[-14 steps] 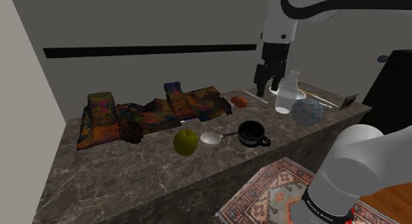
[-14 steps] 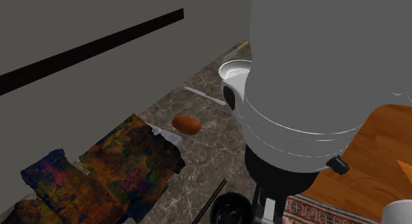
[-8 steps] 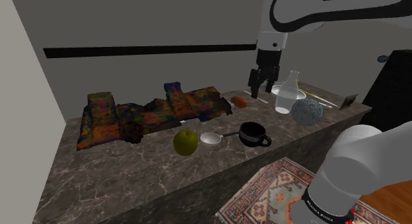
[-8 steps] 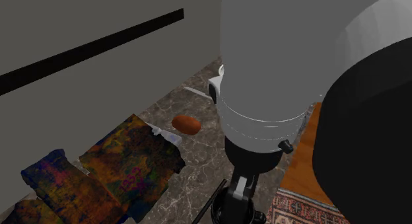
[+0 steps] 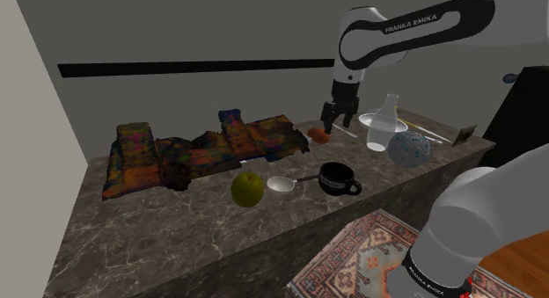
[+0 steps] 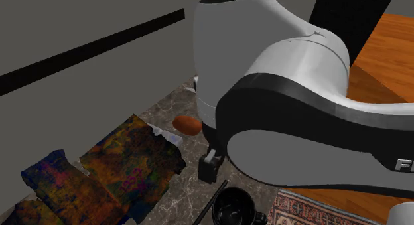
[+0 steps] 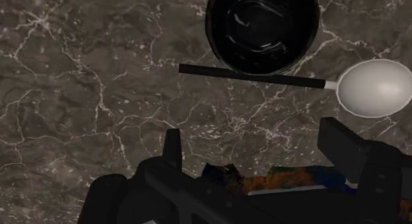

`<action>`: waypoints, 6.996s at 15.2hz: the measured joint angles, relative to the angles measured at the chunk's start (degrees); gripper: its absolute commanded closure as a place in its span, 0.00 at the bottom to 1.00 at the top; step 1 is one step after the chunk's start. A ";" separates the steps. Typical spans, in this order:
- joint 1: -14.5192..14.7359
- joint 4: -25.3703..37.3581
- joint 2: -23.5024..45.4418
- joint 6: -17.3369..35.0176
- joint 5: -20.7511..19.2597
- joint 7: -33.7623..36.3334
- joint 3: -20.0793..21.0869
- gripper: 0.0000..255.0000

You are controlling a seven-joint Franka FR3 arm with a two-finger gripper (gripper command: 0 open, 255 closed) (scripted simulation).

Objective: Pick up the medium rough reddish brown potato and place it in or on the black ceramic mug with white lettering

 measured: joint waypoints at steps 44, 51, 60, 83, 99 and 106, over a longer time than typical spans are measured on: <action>-6.50 18.79 41.35 30.46 4.47 -9.75 -8.92 1.00; -6.27 20.43 39.34 26.85 3.76 -9.27 -9.06 1.00; -6.03 23.24 35.69 20.48 2.63 -8.71 -9.23 1.00; -4.72 23.85 23.19 7.54 -0.88 -5.03 -7.82 1.00; -2.23 -4.75 -11.64 0.34 -2.79 8.32 2.45 1.00; 0.78 -11.61 -26.84 -8.42 1.27 13.99 8.50 1.00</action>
